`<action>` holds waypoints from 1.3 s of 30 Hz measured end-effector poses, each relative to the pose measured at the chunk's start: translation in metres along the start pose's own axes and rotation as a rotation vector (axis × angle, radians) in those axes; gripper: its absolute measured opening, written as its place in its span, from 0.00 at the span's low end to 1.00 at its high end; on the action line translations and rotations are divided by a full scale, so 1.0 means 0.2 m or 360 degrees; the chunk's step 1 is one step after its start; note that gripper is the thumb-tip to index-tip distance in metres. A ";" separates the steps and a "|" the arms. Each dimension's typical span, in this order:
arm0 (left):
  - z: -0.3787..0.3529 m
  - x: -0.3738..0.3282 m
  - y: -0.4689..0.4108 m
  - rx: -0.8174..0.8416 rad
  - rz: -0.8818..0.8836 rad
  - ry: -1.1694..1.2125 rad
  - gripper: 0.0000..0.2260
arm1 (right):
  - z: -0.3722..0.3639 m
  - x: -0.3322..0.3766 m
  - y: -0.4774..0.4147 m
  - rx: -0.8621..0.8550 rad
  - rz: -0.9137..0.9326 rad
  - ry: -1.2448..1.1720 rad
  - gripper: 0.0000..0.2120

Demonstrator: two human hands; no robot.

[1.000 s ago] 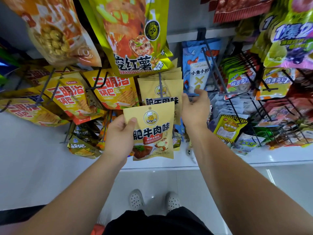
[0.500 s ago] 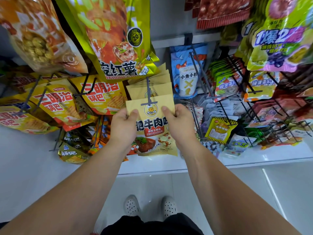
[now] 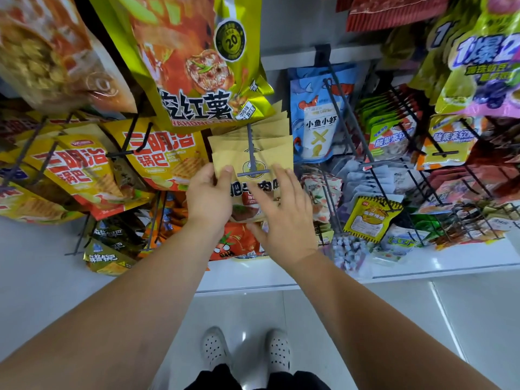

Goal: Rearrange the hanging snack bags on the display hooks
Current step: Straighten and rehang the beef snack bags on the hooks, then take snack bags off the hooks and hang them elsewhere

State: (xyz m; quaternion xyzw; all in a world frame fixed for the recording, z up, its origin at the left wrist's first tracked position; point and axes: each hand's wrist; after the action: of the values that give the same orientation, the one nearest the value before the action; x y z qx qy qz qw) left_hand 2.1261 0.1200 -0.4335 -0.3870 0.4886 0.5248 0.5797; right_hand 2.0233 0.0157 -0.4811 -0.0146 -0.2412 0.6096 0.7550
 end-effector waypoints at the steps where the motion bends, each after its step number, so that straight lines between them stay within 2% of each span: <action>1: 0.00 0.02 -0.02 -0.0023 -0.0036 -0.0046 0.04 | -0.03 -0.02 -0.01 0.0108 0.0042 0.0150 0.42; 4: 0.02 0.08 -0.06 -0.0045 -0.0133 -0.0208 0.04 | -0.09 -0.06 -0.07 0.0164 0.0106 0.0421 0.49; 9: 0.01 0.12 -0.14 -0.0031 -0.0203 -0.0354 0.08 | -0.17 -0.10 -0.16 0.0095 0.0150 0.0521 0.49; 11: -0.01 0.11 -0.18 -0.0048 -0.0213 -0.0410 0.08 | -0.18 -0.11 -0.19 0.0119 0.0135 0.0577 0.46; 16: 0.00 0.07 -0.24 -0.0026 -0.0186 -0.0496 0.08 | -0.20 -0.07 -0.30 0.0162 0.0015 0.0645 0.31; 18: 0.01 0.07 -0.26 0.0015 -0.0136 -0.0480 0.08 | -0.19 -0.04 -0.33 0.0186 -0.0037 0.0614 0.31; 21: 0.04 0.06 -0.25 0.0068 -0.0088 -0.0439 0.14 | -0.17 -0.01 -0.36 0.0262 -0.0096 0.0625 0.27; 24: 0.08 0.06 -0.21 0.0062 -0.0098 -0.0437 0.16 | -0.15 0.02 -0.38 0.0281 -0.0148 0.0548 0.43; 28: 0.19 0.09 -0.15 0.0078 -0.0081 -0.0461 0.13 | -0.13 0.06 -0.32 0.0330 -0.0203 0.0429 0.49; 33: 0.46 0.13 -0.06 0.0117 0.0018 -0.0514 0.09 | -0.07 0.17 -0.21 0.0526 -0.0340 0.0284 0.46; 39: 0.84 0.20 -0.02 -0.0021 0.0186 -0.0533 0.11 | -0.04 0.42 -0.16 0.0462 -0.0457 0.0002 0.38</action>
State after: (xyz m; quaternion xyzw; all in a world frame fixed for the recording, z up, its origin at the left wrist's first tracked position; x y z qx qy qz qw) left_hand 2.1564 0.2899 -0.4352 -0.2689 0.4034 0.6181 0.6189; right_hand 2.0663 0.0882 -0.4484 0.1285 -0.1499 0.5242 0.8284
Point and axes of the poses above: each hand's wrist, its own y-axis away from the middle knuckle, its own z-axis out of the back of the hand, x = y × z, and after that the axes turned 4 degrees about x, right-handed
